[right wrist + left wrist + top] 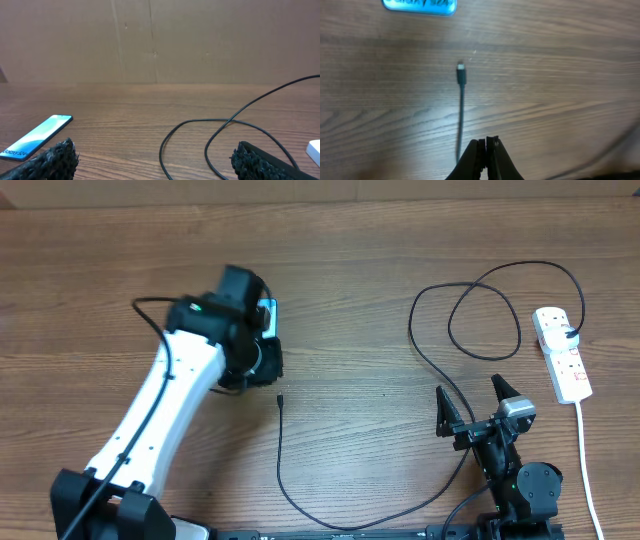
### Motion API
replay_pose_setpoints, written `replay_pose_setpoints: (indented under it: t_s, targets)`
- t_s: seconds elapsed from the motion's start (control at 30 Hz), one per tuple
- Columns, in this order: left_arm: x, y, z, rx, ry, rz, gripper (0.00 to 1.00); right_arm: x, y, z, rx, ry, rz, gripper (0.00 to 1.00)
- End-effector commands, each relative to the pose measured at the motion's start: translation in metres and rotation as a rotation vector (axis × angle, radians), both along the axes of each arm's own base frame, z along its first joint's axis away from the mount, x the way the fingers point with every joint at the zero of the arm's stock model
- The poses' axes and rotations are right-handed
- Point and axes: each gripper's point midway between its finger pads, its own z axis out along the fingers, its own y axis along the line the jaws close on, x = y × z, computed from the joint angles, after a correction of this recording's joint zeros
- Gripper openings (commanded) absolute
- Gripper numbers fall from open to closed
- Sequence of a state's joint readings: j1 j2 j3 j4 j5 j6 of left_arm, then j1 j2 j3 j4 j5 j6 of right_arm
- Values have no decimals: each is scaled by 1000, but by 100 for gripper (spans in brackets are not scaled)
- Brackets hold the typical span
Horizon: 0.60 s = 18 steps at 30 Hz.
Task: Plug charger to phone and switch on socket
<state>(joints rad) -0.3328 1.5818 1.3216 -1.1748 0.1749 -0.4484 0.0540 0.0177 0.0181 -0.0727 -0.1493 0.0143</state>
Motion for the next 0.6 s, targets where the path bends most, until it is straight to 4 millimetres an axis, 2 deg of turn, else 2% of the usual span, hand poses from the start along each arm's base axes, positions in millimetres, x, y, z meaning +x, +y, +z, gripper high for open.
replay_pose_setpoints:
  t_s: [0.0,0.23,0.57]
  targets:
    - [-6,6,-25,109,1,70,4,1,0,-4,-5,5,-4,100]
    - [-13,-1,-54,130,-13,92,4,1,0,-4,-5,6,-4,100]
    - [-6,-10,-72,110,-64,86,4,1,0,-4,-5,5,-4,100]
